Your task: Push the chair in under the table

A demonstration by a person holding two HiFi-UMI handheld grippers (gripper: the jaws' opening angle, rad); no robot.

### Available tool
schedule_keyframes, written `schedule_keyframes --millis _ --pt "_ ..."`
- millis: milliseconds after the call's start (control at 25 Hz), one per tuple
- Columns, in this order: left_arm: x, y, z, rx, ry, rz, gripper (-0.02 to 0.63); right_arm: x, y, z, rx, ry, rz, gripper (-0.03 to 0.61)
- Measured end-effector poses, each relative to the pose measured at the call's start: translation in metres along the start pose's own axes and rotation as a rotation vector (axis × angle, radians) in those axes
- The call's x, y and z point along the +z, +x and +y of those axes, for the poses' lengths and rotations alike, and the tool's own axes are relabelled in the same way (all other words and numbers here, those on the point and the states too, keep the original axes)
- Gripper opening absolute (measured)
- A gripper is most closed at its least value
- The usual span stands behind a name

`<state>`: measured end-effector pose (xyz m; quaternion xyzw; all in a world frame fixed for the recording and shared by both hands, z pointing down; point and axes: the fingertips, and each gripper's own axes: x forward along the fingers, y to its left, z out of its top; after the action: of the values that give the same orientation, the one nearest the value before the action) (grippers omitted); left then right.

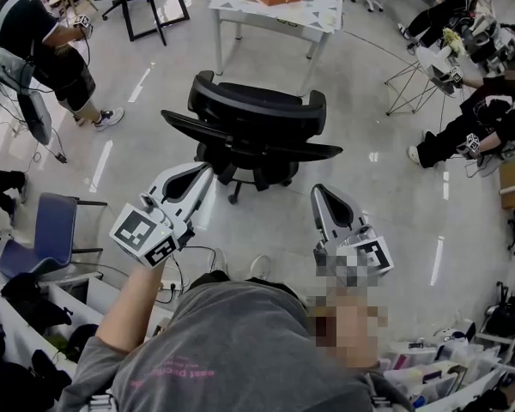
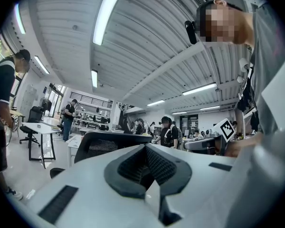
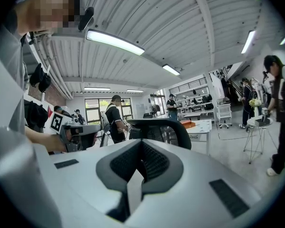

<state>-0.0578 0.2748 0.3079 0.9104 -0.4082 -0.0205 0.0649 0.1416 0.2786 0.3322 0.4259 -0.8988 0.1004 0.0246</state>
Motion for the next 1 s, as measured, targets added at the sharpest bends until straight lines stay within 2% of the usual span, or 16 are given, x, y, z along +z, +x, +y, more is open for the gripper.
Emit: schedule_keyframes --millis 520,1000 --pt "0.000 0.002 0.002 0.001 0.014 0.010 0.073 0.003 0.002 -0.003 -0.015 -0.014 0.002 0.008" --pt "-0.001 0.006 0.006 0.015 0.022 0.018 0.119 0.002 0.004 -0.012 -0.035 -0.005 0.001 0.074"
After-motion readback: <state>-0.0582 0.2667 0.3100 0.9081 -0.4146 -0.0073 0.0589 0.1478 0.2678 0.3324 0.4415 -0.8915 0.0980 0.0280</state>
